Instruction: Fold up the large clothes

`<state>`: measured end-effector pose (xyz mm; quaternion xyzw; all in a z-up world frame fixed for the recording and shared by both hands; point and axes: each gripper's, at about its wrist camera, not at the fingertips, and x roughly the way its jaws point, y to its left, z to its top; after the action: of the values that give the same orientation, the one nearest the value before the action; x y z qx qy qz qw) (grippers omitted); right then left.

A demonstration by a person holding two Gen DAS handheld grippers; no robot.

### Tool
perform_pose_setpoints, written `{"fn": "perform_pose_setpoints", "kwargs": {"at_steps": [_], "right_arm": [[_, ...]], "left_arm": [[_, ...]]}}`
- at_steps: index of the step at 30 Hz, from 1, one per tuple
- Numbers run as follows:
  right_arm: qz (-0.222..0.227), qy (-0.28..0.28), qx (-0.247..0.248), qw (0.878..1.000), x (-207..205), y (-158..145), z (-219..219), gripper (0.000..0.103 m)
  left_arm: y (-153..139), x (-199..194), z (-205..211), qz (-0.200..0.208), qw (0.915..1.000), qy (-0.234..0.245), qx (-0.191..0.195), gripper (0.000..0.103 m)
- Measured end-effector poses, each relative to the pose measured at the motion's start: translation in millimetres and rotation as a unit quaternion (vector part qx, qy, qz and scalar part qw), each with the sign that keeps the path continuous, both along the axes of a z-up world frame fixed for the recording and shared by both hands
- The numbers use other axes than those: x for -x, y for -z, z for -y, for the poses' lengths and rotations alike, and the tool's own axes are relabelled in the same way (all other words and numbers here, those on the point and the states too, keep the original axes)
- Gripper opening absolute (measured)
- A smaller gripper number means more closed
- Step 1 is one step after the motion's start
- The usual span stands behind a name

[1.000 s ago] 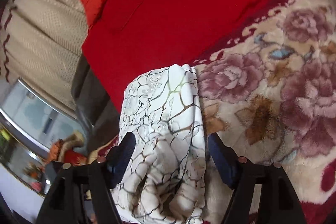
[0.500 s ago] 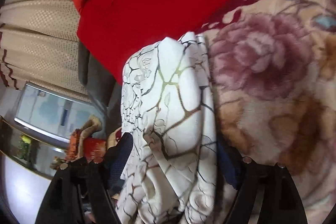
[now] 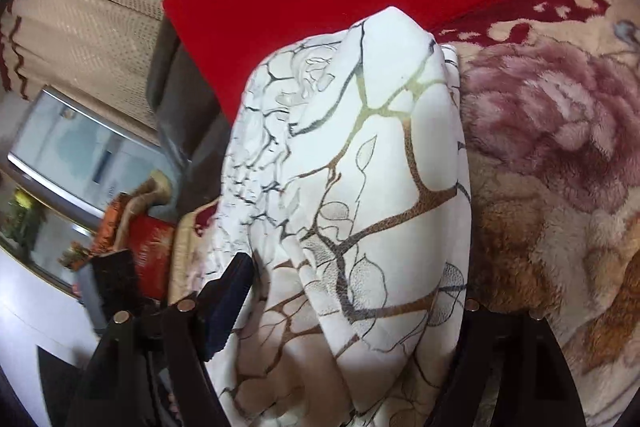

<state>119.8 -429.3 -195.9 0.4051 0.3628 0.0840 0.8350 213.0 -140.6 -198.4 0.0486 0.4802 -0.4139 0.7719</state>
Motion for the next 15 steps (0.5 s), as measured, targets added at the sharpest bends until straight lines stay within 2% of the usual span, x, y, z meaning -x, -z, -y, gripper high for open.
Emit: {"fn": "perform_pose_setpoints", "kwargs": {"at_steps": [4, 7, 9, 15], "right_arm": [[-0.001, 0.005, 0.0, 1.0, -1, 2, 0, 0.072], [0.001, 0.017, -0.019, 1.0, 6, 4, 13, 0.066], [0.002, 0.02, -0.031, 0.999, 8, 5, 17, 0.065], [-0.001, 0.02, -0.027, 0.999, 16, 2, 28, 0.065]], "left_arm": [[3, -3, 0, -0.009, 1.0, -0.002, -0.002, 0.103], [5, -5, -3, -0.018, 0.9998, -0.005, -0.002, 0.103], [6, -5, -4, -0.02, 0.9998, -0.004, -0.005, 0.103], [4, -5, -17, -0.007, 0.9999, 0.003, -0.016, 0.103]]}}
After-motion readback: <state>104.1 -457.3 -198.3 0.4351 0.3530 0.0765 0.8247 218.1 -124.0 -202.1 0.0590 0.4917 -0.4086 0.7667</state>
